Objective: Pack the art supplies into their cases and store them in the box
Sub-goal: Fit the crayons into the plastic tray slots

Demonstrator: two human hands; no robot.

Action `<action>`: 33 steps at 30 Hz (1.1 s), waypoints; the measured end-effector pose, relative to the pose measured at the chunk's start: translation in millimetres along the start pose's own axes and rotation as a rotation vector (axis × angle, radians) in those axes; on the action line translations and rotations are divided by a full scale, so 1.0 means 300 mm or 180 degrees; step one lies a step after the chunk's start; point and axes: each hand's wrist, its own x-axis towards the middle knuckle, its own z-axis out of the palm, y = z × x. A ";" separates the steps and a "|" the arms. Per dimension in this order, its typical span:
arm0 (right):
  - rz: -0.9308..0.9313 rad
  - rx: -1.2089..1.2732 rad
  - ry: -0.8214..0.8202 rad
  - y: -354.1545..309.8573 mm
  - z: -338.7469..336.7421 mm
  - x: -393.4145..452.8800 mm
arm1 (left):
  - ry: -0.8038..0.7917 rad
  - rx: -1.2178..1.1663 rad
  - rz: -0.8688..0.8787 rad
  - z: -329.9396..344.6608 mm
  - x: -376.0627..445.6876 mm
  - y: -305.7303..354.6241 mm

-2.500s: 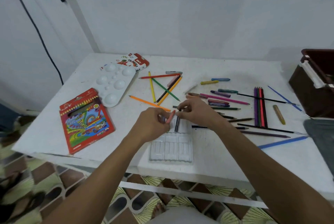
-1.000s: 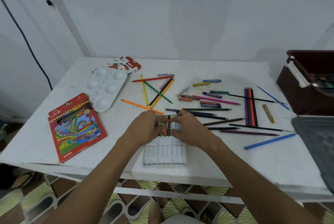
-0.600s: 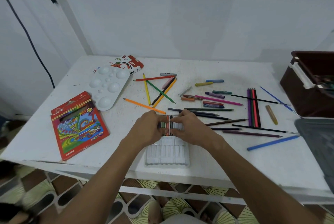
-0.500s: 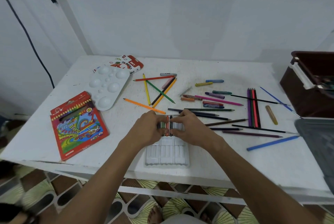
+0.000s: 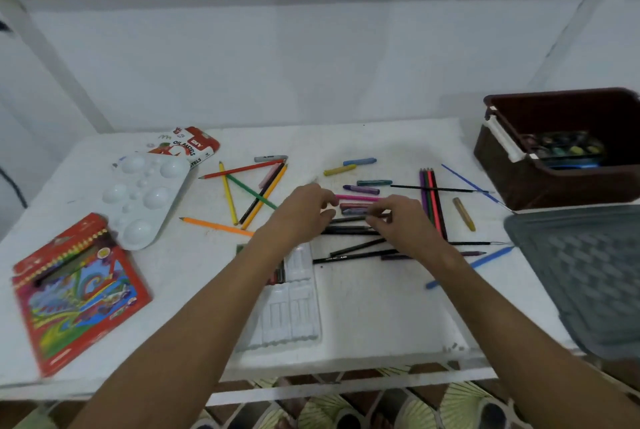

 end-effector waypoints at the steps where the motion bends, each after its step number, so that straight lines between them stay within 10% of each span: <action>1: 0.0067 0.0009 0.0033 0.016 -0.013 0.007 | -0.0068 0.0149 0.0094 0.009 0.034 0.017; 18: 0.0481 -0.0199 -0.0444 0.053 -0.014 0.106 | -0.0671 0.0785 0.0065 0.059 0.169 0.078; 33: -0.0047 0.1650 -0.0622 -0.174 0.025 0.030 | 0.0229 -0.0456 -0.1023 -0.122 -0.205 -0.043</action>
